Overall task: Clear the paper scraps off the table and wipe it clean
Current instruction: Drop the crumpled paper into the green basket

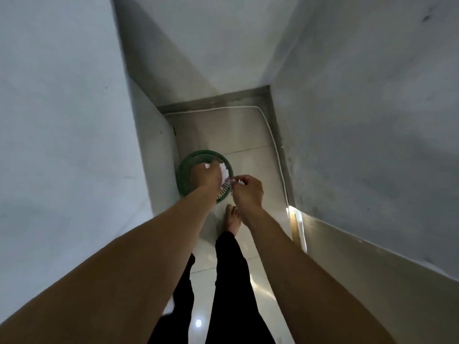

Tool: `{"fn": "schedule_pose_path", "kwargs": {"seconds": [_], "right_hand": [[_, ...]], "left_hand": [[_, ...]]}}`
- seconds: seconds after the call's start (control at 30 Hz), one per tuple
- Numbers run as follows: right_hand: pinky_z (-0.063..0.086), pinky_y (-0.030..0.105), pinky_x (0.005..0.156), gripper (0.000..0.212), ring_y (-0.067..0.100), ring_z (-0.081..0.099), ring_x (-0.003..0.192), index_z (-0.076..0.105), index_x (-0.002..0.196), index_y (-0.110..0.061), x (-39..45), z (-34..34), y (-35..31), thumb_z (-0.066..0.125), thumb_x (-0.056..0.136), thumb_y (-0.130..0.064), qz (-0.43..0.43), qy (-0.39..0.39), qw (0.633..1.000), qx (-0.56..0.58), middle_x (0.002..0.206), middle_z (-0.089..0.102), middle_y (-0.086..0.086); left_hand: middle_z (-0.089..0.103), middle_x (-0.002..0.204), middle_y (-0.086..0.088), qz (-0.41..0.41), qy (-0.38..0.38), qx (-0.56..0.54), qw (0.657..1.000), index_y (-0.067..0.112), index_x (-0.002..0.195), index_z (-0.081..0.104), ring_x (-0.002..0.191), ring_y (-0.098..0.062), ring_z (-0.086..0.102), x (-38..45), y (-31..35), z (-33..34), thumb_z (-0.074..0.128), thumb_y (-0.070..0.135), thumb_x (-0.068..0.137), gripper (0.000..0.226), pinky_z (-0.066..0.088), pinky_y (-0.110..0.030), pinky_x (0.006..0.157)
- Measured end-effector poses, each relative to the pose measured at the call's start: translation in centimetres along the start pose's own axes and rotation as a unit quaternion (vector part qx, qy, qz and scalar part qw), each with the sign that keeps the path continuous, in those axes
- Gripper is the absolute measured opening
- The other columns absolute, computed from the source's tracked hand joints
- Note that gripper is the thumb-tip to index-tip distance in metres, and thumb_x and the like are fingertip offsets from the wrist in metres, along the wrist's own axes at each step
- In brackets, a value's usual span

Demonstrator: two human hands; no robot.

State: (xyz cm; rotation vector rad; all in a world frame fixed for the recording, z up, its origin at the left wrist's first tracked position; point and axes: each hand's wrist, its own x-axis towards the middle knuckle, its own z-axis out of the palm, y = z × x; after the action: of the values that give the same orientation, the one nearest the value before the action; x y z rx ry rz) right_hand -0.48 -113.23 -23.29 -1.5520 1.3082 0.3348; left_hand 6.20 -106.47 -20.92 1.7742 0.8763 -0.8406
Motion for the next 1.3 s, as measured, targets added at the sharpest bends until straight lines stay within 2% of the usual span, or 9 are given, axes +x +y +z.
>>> {"fn": "schedule_pose_path", "kwargs": {"seconds": [0.2,0.37,0.47,0.6,0.7,0.83,1.03,1.17,1.3], "right_hand": [[0.050,0.022,0.055,0.010,0.019,0.065,0.081,0.073,0.091,-0.016,10.9,5.6,5.4,0.063,0.088,-0.016,0.063,-0.064,0.995,0.030,0.095,0.072,0.004],[0.058,0.042,0.089,0.014,0.021,0.066,0.087,0.073,0.098,-0.016,16.5,11.3,8.4,0.061,0.090,-0.014,0.107,-0.140,0.982,0.061,0.090,0.068,0.001],[0.050,0.036,0.098,0.028,0.017,0.059,0.101,0.065,0.124,-0.019,18.8,13.2,9.6,0.056,0.097,-0.019,0.085,-0.207,0.973,0.057,0.114,0.064,-0.003],[0.038,0.041,0.111,0.045,0.018,0.049,0.125,0.041,0.148,-0.031,20.6,14.9,10.7,0.043,0.103,-0.033,0.085,-0.237,0.967,0.050,0.140,0.051,-0.004],[0.035,0.050,0.114,0.049,0.021,0.041,0.138,0.032,0.150,-0.043,20.3,15.8,11.6,0.039,0.101,-0.043,0.052,-0.225,0.972,0.052,0.156,0.038,-0.001],[0.034,0.044,0.117,0.044,0.011,0.036,0.142,0.045,0.136,-0.056,18.0,16.6,11.8,0.038,0.093,-0.058,-0.032,-0.213,0.970,0.113,0.154,0.040,-0.010],[0.035,0.047,0.116,0.073,0.016,0.045,0.137,0.046,0.143,-0.038,17.9,17.5,12.9,0.029,0.083,-0.077,0.068,-0.269,0.958,0.078,0.147,0.050,-0.003],[0.023,0.036,0.120,0.047,0.019,0.031,0.146,0.042,0.148,-0.032,19.1,17.2,12.7,0.033,0.104,-0.047,0.052,-0.242,0.969,0.022,0.158,0.034,-0.003],[0.045,0.021,0.095,0.024,0.012,0.064,0.108,0.073,0.116,-0.020,19.4,16.2,12.7,0.063,0.095,-0.023,0.009,-0.076,0.997,-0.017,0.123,0.070,0.000]], "left_hand": [[0.065,0.119,-0.011,-0.034,0.080,0.056,0.995,0.000,0.124,0.063,0.114,-0.032,0.060,11.3,-3.8,3.9,0.048,0.020,0.102,0.033,0.049,-0.032,0.094],[0.063,0.122,-0.018,-0.065,0.098,0.063,0.991,0.007,0.126,0.062,0.105,-0.033,0.060,18.7,-7.5,5.1,0.042,0.031,0.105,0.037,0.051,-0.044,0.099],[0.063,0.109,-0.014,-0.112,0.086,0.037,0.989,0.003,0.123,0.062,0.101,-0.031,0.060,21.9,-9.2,6.1,0.038,0.036,0.105,0.045,0.050,-0.042,0.099],[0.063,0.129,-0.013,-0.175,0.044,-0.043,0.983,0.009,0.131,0.061,0.116,-0.033,0.060,25.8,-10.8,6.9,0.038,0.046,0.103,0.052,0.047,-0.041,0.104],[0.054,0.143,-0.011,-0.175,0.000,-0.099,0.980,0.010,0.143,0.053,0.129,-0.033,0.053,26.3,-10.2,6.6,0.034,0.049,0.106,0.057,0.040,-0.042,0.113],[0.059,0.135,-0.005,-0.185,-0.056,-0.112,0.975,0.005,0.137,0.055,0.127,-0.023,0.054,25.8,-10.0,6.0,0.035,0.035,0.108,0.046,0.037,-0.039,0.117],[0.066,0.125,-0.008,-0.228,-0.069,-0.093,0.967,0.010,0.124,0.064,0.114,-0.027,0.061,26.1,-10.0,6.1,0.041,0.041,0.103,0.044,0.047,-0.039,0.099],[0.049,0.147,-0.006,-0.245,-0.077,-0.081,0.963,0.015,0.146,0.047,0.139,-0.030,0.041,26.8,-10.3,6.4,0.035,0.054,0.102,0.061,0.024,-0.055,0.119],[0.057,0.139,-0.005,-0.241,-0.041,-0.057,0.968,0.007,0.137,0.055,0.130,-0.024,0.051,26.9,-11.1,6.1,0.035,0.035,0.108,0.046,0.036,-0.037,0.115]]}}
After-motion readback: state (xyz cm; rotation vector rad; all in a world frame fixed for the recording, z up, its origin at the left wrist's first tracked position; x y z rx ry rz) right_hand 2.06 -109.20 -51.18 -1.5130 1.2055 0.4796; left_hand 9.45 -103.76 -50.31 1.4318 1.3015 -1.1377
